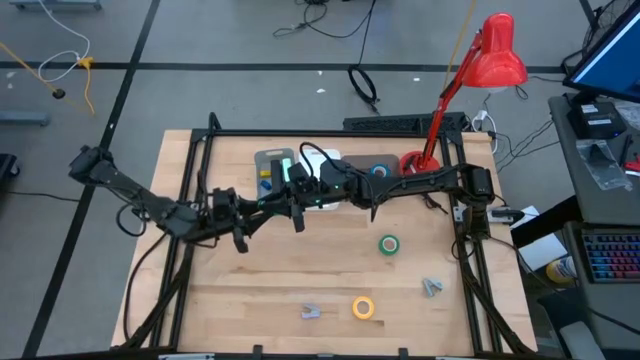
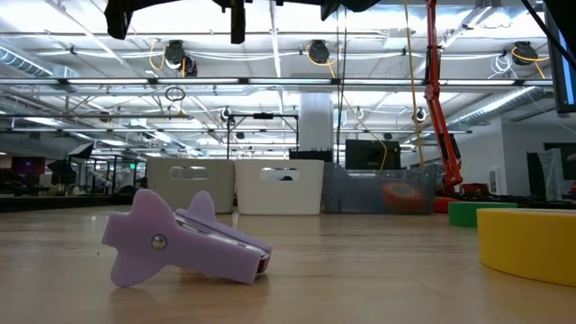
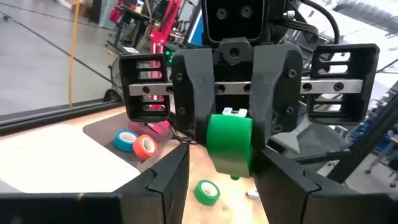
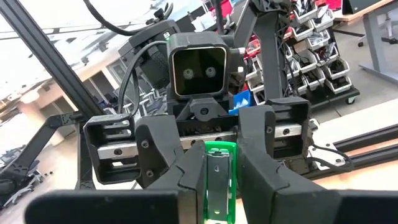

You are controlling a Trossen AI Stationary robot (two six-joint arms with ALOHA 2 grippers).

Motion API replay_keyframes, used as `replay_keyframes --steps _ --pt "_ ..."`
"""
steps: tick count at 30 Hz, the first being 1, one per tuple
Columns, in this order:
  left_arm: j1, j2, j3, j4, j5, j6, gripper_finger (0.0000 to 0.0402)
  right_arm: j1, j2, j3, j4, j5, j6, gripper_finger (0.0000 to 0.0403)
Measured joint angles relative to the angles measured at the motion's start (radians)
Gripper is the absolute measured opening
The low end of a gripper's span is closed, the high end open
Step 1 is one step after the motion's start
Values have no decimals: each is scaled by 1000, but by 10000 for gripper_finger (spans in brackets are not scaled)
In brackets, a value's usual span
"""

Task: Pick and place Stapler, Stapler remover, tape
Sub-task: Put the small green stapler into the grey bin

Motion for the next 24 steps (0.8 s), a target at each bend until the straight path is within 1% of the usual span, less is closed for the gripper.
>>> replay_keyframes --steps 4,6,8,12,14,20,24 --pt "23 0 0 2 42 -4 171 0 0 0 -1 -1 0 59" --pt "31 0 0 2 64 -5 162 0 0 0 -5 -1 0 59" --pt "36 0 0 2 90 -1 143 0 0 0 -5 -1 0 59" --pt "41 0 0 2 125 -1 90 0 0 0 -5 -7 -4 59" --pt "42 0 0 8 143 -3 70 0 -2 0 -4 -11 -9 59" --pt "42 0 0 5 145 -4 70 0 -3 0 -6 -12 -8 62" --pt "42 0 0 0 141 -9 75 0 -3 0 -14 -3 -21 83"
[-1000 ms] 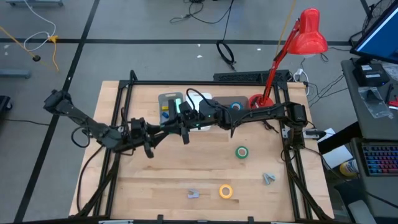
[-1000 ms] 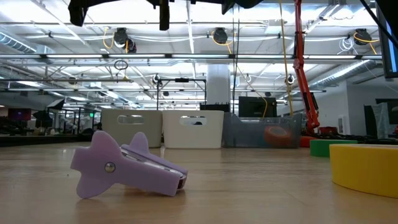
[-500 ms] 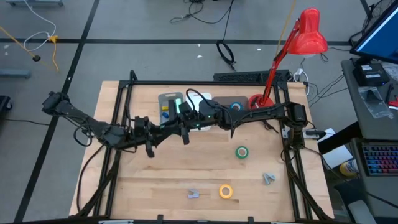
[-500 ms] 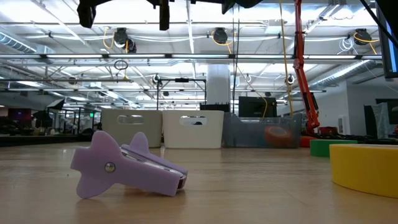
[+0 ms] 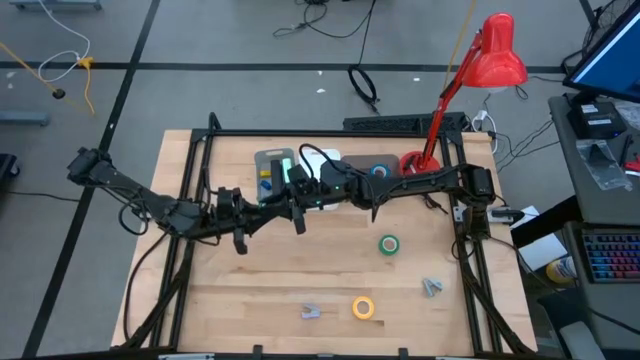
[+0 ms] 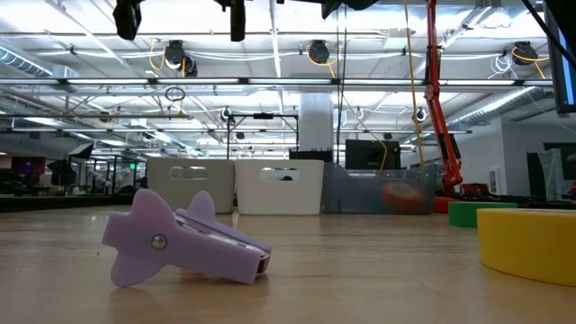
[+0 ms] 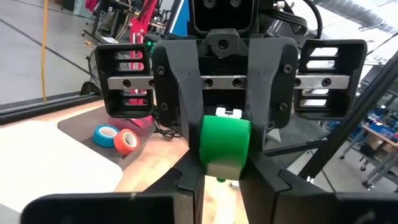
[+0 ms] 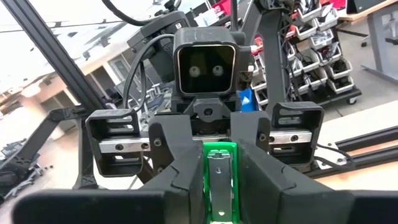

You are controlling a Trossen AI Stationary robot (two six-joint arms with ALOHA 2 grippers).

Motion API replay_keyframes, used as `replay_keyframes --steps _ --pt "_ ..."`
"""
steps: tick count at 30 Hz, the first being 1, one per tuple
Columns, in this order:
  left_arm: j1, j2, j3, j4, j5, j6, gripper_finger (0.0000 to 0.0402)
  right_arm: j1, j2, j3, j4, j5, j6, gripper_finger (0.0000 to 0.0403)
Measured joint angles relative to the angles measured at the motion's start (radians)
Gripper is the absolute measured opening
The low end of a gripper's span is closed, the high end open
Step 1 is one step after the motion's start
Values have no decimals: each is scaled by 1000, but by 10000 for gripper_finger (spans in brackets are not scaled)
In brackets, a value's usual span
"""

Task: Pick and place Stapler, Stapler remover, tape
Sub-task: Put the small green stapler into the grey bin

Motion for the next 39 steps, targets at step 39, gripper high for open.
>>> replay_keyframes --steps 39 --pt "-1 -2 0 0 1 -17 77 -82 -156 1 -221 -121 -228 187"
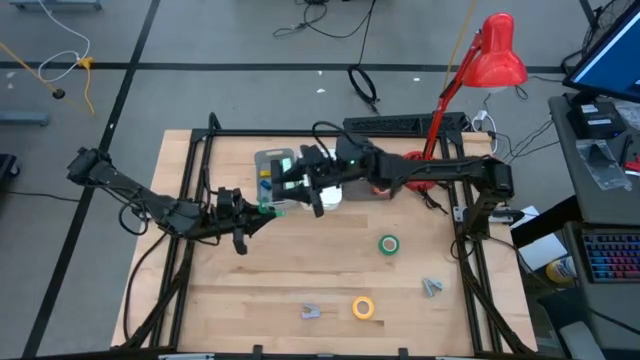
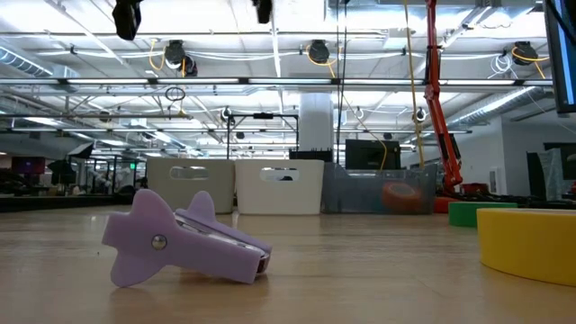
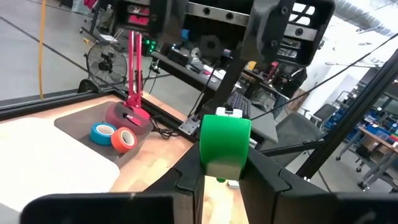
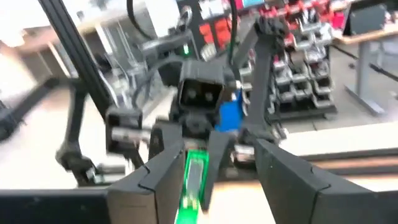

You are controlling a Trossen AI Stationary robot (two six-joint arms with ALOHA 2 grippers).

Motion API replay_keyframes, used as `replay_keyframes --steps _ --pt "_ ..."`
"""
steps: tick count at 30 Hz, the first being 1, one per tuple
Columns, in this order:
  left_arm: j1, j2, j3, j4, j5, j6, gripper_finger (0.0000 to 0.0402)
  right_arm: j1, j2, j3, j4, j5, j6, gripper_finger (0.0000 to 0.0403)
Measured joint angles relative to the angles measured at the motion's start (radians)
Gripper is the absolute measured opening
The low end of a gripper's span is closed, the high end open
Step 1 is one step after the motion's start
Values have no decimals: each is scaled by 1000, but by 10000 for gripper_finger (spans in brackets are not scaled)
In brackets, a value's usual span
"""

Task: Pick and place Stapler, Stapler remover, tape
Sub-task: Put the small green stapler into the grey bin

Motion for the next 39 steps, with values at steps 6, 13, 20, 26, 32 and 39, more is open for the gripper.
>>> replay_keyframes --steps 6,13,20,26,32,39 --pt "0 0 0 33 0 13 79 20 -82 1 -406 173 -145 146" --pt "1 0 0 135 5 83 75 71 -98 0 -512 228 -190 51" --pt "4 1 0 143 8 76 78 75 -77 -1 -353 230 -194 10" --pt "12 1 0 167 8 107 80 76 -60 0 -347 227 -180 2" --pt "60 1 0 188 58 112 75 76 -31 4 -257 192 -135 1" --pt "104 20 0 193 110 88 79 72 -7 1 -175 146 -97 1"
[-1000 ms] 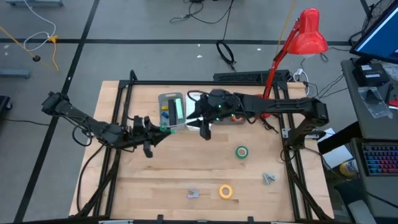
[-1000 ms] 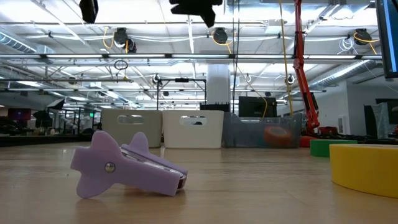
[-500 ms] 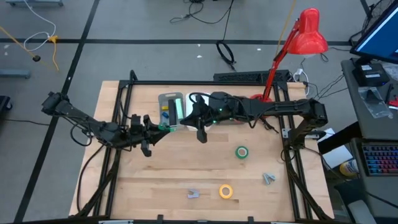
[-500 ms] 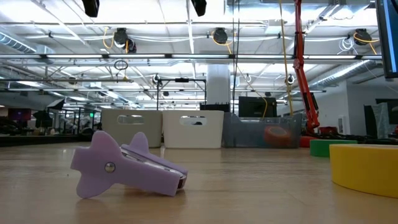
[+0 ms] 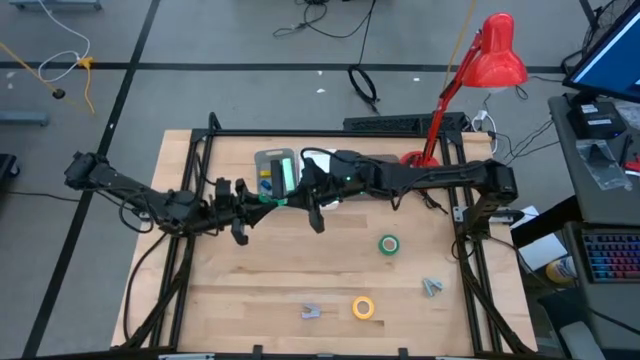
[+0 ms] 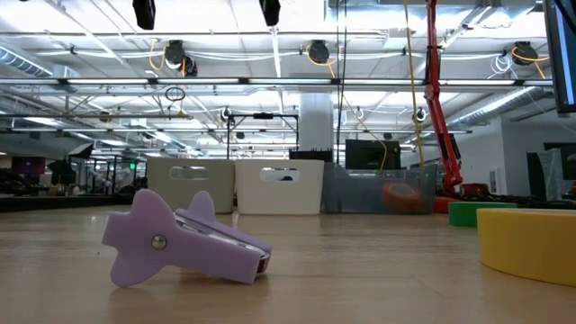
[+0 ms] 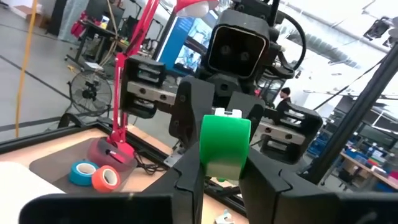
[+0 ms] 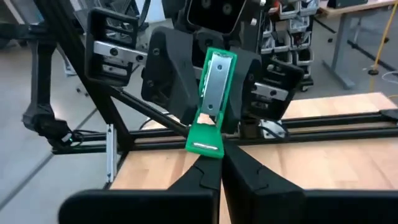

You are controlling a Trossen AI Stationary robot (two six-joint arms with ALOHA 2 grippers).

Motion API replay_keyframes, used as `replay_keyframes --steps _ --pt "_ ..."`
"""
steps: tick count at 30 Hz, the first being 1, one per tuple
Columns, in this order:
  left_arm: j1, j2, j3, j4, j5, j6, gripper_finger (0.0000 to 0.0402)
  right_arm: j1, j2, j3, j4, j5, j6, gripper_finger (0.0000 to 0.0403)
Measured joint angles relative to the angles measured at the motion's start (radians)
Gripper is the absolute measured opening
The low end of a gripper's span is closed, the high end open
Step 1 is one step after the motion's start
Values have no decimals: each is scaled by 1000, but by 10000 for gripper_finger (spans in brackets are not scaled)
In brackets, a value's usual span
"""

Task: Pick and place Stapler, Stapler remover, tape
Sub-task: Put the small green stapler into the grey bin

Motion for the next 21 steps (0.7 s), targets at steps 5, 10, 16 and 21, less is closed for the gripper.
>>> replay_keyframes --steps 5,10,16,21 --pt "19 14 0 -3 24 -9 75 -5 4 -2 -3 1 6 0" --pt "32 13 0 -14 50 -13 79 -15 3 -2 -5 -20 22 0" --pt "33 13 0 -16 65 -9 78 -31 -4 -2 -8 -64 58 0" --pt "32 13 0 -26 74 -8 80 -34 -4 -2 -14 -90 67 0"
